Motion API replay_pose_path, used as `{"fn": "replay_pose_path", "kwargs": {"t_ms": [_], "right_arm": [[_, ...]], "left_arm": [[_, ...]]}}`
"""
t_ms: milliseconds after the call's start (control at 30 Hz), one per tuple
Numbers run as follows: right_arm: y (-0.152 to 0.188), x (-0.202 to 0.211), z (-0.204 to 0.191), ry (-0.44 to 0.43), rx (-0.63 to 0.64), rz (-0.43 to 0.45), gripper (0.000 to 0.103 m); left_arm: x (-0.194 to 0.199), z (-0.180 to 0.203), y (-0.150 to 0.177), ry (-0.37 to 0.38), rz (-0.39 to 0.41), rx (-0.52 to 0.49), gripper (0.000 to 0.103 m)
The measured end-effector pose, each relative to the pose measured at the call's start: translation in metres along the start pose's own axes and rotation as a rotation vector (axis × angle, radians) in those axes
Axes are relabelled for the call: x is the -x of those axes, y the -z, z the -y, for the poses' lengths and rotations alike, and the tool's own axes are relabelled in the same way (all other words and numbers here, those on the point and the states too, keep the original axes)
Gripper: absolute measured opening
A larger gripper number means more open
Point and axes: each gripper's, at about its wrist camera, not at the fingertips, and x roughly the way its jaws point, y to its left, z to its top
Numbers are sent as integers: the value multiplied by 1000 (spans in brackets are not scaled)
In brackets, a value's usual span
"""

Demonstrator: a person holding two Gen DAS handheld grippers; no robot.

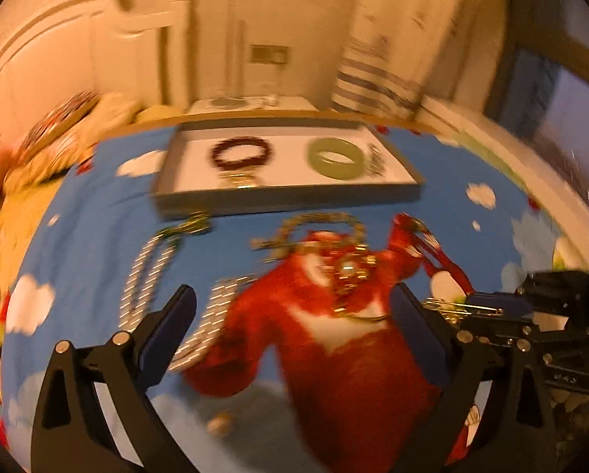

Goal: Organize jewelry
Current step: 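Grasp the gold safety-pin brooch with the right tool, then carry the red beaded tassel toward the tray with the left tool while the right holds the pin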

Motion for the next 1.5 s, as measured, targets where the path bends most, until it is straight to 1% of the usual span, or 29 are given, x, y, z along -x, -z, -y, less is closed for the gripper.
{"fn": "replay_pose_path", "kwargs": {"t_ms": [33, 67, 133, 200, 233, 267, 300, 333, 367, 400, 467, 633, 800, 967, 1167, 1400, 1500], "right_arm": [[2, -1, 1, 0, -7, -2, 19], [2, -2, 2, 2, -10, -3, 19], [3, -1, 1, 4, -2, 5, 19], [3, -1, 0, 5, 0, 7, 19], [3, -1, 0, 5, -1, 7, 19], [3, -1, 0, 4, -1, 10, 19], [4, 0, 0, 5, -2, 14, 19], [4, 1, 0, 3, -4, 18, 19], [4, 2, 1, 1, -5, 21, 19], [4, 3, 1, 0, -8, 26, 19], [3, 3, 2, -1, -14, 32, 19], [3, 4, 2, -2, -15, 38, 19], [4, 6, 3, 3, -19, 44, 19], [0, 10, 5, 1, -33, 60, 19], [-8, 13, 5, 16, -19, 74, 19], [-28, 9, 6, 53, 26, 98, 19], [-42, 5, 7, 75, 50, 121, 18]], "left_arm": [[-6, 7, -2, 2, -8, -20, 94], [-13, 12, -5, 2, -18, -29, 90], [-25, 17, -7, 17, -43, -32, 72], [-40, 21, -7, 32, -87, -46, 30], [-47, 24, -8, 31, -107, -63, 22], [-49, 29, -7, 30, -108, -91, 11], [-46, 32, -6, 17, -81, -107, 8], [-35, 34, -7, 32, -31, -107, 7], [-24, 34, -9, 63, 10, -98, 3], [-13, 34, -12, 83, 53, -86, 3], [1, 32, -17, 84, 100, -76, 3], [22, 18, -26, 70, 135, -54, 3], [33, 10, -23, 54, 146, -33, 3], [36, -1, -18, 40, 137, -16, 3], [38, -8, -17, 32, 139, -9, 3], [33, -3, -32, 25, 146, -53, 3], [25, -4, -47, 32, 149, -64, 3]]}}
